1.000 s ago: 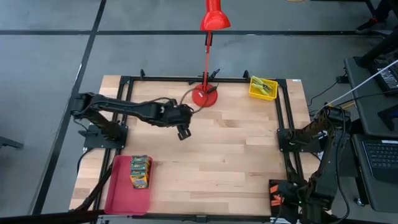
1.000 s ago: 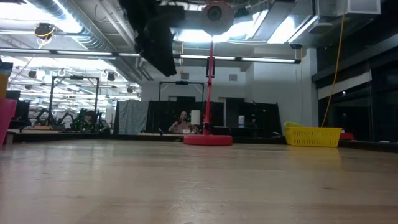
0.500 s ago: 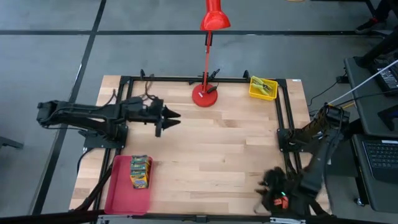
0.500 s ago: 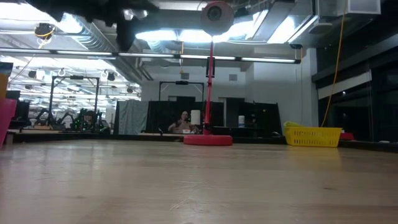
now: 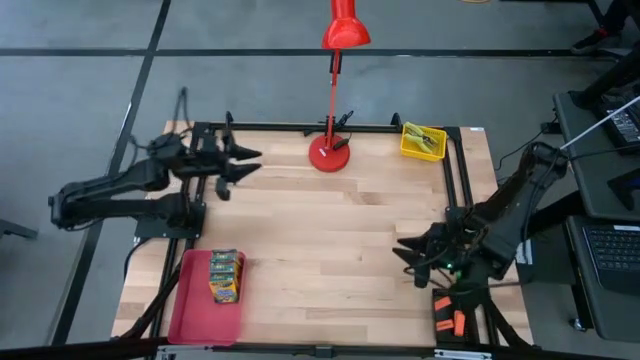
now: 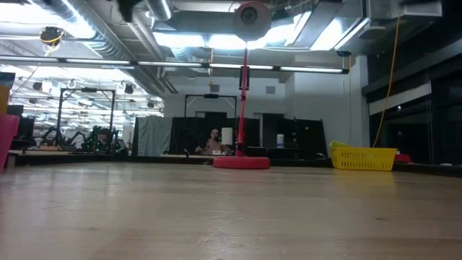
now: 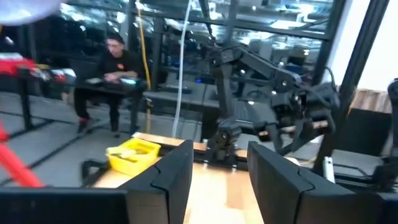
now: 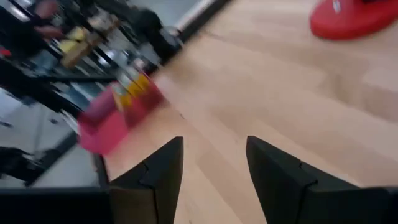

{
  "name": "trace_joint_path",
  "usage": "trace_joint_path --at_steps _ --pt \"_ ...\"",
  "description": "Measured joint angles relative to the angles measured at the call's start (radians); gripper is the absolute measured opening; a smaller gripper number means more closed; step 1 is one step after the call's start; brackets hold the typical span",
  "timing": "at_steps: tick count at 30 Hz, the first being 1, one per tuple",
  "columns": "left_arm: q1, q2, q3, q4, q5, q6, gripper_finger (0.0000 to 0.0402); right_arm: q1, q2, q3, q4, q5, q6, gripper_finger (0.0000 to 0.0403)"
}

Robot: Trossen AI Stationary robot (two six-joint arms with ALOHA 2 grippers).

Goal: Pick & Place School Supplies
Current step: Return to Home Position

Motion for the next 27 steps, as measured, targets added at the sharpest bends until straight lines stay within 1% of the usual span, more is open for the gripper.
trace_joint_path --at_steps 3,7,12,16,21,22,24,27 --pt "0.015 -0.117 -0.043 -0.058 0.0 0.016 0.0143 -0.002 -0.048 0.023 0.013 0.059 -0.058 0.018" --pt "0.01 -0.291 -0.162 -0.07 -0.006 -0.023 0.0136 -0.017 -0.08 0.062 0.011 0.146 -0.124 0.0172" --pt "-0.021 -0.497 -0.321 -0.088 -0.011 -0.076 0.0129 -0.049 -0.082 0.125 0.01 0.185 -0.194 0.0154" --pt "-0.052 -0.647 -0.399 -0.148 -0.054 -0.073 0.0123 -0.063 -0.082 0.181 0.01 0.237 -0.232 0.0143" --pt "-0.105 -0.643 -0.42 -0.178 -0.062 -0.006 0.011 -0.065 -0.082 0.263 0.012 0.254 -0.291 0.0131" --pt "-0.117 -0.635 -0.425 -0.171 -0.072 0.009 0.0107 -0.065 -0.082 0.277 0.013 0.261 -0.303 0.0129" --pt "-0.139 -0.648 -0.446 -0.208 -0.096 0.037 0.0102 -0.066 -0.08 0.302 0.01 0.279 -0.327 0.0125" --pt "-0.168 -0.655 -0.5 -0.168 -0.115 0.049 0.0095 -0.071 -0.08 0.341 0.012 0.307 -0.361 0.012"
